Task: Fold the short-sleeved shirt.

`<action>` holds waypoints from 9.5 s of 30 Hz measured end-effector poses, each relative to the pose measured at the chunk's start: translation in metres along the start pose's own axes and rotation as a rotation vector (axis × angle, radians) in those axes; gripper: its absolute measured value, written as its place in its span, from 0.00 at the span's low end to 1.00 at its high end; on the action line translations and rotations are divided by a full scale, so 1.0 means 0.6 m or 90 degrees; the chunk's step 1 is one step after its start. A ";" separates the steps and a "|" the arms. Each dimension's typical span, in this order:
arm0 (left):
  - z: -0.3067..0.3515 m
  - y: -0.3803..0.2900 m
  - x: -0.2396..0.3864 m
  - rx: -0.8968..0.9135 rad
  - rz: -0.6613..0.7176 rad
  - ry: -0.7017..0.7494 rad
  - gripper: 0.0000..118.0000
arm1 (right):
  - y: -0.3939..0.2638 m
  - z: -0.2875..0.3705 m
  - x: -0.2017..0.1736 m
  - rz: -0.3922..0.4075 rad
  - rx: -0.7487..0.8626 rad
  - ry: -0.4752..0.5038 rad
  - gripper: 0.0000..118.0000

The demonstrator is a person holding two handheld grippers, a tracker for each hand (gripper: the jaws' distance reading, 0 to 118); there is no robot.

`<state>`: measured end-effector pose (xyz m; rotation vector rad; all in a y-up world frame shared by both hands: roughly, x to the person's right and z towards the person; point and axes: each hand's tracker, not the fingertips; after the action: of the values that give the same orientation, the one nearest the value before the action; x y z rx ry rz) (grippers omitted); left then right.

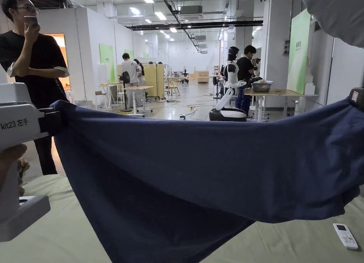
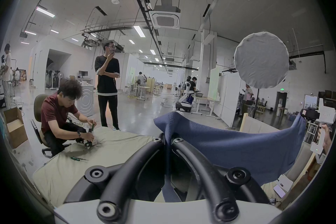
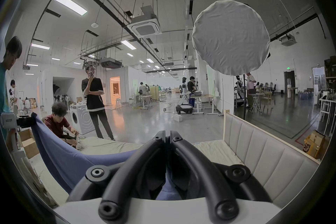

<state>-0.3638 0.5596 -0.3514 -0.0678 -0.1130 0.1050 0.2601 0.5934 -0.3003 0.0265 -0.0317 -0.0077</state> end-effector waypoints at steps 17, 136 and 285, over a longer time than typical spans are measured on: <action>-0.197 -0.034 -0.001 -0.037 0.005 0.030 0.04 | -0.065 -0.197 -0.030 0.064 -0.024 -0.046 0.03; -0.433 -0.596 0.097 -0.483 -0.040 -0.110 0.76 | -0.579 0.228 -0.131 -0.058 -0.281 0.008 0.00; -0.408 -0.184 0.060 -0.178 -0.023 -0.010 0.03 | -0.123 -0.396 -0.078 0.054 -0.062 -0.055 0.03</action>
<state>-0.2887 0.4390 -0.5822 -0.3438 -0.1435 0.0538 0.2205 0.5260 -0.5410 -0.0727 -0.1190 0.0742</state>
